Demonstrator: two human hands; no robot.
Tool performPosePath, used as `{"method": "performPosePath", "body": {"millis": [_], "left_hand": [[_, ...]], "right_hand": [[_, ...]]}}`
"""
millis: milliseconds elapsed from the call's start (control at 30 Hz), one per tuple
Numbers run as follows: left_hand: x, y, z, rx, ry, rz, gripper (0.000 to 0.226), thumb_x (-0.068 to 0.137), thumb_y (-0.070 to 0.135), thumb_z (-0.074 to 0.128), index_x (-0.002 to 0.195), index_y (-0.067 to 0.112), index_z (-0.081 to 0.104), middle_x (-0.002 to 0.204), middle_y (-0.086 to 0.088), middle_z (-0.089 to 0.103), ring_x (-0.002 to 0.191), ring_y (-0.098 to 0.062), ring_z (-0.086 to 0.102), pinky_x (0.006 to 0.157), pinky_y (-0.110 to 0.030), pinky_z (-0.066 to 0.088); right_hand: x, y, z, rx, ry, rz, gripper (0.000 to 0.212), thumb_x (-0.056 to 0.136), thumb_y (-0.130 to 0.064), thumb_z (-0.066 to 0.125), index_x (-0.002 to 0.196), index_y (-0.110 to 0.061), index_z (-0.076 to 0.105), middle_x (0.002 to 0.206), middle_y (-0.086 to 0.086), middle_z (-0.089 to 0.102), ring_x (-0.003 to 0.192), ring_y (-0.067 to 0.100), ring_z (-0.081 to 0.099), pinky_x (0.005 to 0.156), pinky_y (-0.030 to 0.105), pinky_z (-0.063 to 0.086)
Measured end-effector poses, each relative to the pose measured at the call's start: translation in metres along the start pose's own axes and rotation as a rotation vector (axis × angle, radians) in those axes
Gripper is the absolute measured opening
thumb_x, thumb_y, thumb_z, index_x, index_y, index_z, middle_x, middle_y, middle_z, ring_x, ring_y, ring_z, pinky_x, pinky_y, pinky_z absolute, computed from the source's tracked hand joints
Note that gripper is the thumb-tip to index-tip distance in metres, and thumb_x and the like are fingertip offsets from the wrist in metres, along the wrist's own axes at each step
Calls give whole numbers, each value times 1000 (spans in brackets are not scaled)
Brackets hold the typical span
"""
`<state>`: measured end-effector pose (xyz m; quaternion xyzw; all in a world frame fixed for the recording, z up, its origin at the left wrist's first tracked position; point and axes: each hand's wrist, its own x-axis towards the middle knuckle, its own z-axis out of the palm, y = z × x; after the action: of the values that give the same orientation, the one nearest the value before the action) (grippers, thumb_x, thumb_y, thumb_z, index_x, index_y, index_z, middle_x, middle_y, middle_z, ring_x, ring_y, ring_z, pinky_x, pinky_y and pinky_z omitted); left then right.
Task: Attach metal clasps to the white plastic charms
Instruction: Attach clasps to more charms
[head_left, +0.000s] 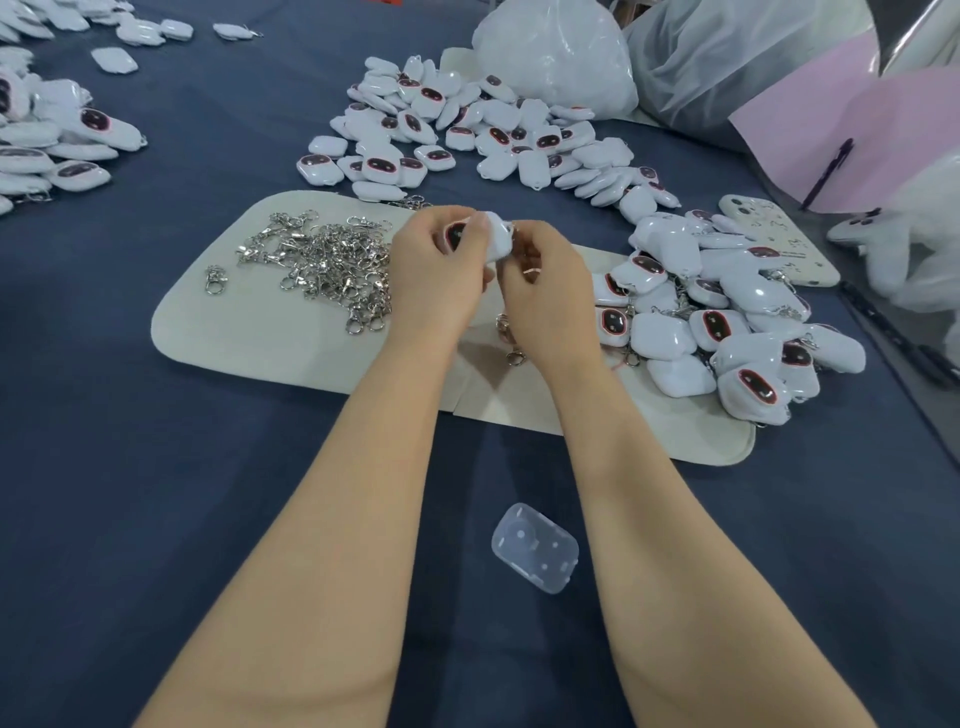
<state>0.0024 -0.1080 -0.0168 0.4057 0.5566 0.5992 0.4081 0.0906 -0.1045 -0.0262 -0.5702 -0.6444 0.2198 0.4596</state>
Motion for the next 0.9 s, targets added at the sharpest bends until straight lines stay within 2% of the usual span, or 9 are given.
{"method": "performPosePath", "body": {"millis": [67,133,200,300,400,567,700,767,900], "left_hand": [[0,2,2,-215,-63,-162,12,94,18,57,100,10,62,83,-4,61,48,-3,54,51,-16,47],[1,3,0,-416,-95,-299,9,94,17,58,90,9,62,68,-2,60,44,-3,52,47,-16,46],[1,4,-2,-563,-107,-400,12,93,15,58,82,9,60,58,0,57,41,-3,49,43,-15,45],[0,4,-3,-619,-163,-497,16,92,16,59,79,8,60,61,-2,57,39,-2,50,41,-13,45],[-1,3,-3,-625,-207,-546,16,91,16,59,79,7,59,56,-1,59,39,-1,51,39,-12,45],[3,3,-7,-731,-215,-606,10,92,14,58,90,5,56,72,-7,61,41,-2,52,40,-12,45],[3,2,-7,-763,-185,-581,19,93,13,56,75,6,55,74,-7,59,41,-3,52,40,-12,46],[3,1,-6,-751,-188,-573,18,94,14,56,77,7,55,74,-6,57,42,-3,52,41,-12,46],[4,1,-6,-732,-193,-565,13,93,14,56,82,8,55,73,-6,59,42,-3,53,41,-13,46]], "right_hand": [[1,-2,-3,86,15,39,20,94,-8,49,108,-9,64,100,2,66,94,16,60,89,34,48],[2,-5,-5,179,42,48,17,95,-12,52,106,-11,65,97,0,66,91,15,61,88,35,50],[1,-5,-6,210,67,29,16,94,-13,54,105,-12,65,96,-1,67,89,14,61,86,29,50],[2,-4,-5,203,139,-8,13,93,-11,56,102,-13,65,87,-13,64,79,-1,58,76,12,45],[3,-5,-6,245,204,-22,13,91,-10,58,99,-19,63,83,-18,61,75,-1,58,76,15,48],[2,0,-8,185,162,-12,9,90,-12,60,95,-18,65,83,-15,64,76,4,60,77,21,50],[4,3,-8,107,52,25,12,92,-18,59,101,-16,67,94,-8,67,89,5,61,84,19,48],[3,2,-7,89,37,29,15,93,-18,57,105,-17,66,101,-6,67,95,6,60,88,21,47],[4,0,-8,181,72,20,11,92,-13,57,99,-19,63,92,-12,64,89,2,60,83,15,47]]}}
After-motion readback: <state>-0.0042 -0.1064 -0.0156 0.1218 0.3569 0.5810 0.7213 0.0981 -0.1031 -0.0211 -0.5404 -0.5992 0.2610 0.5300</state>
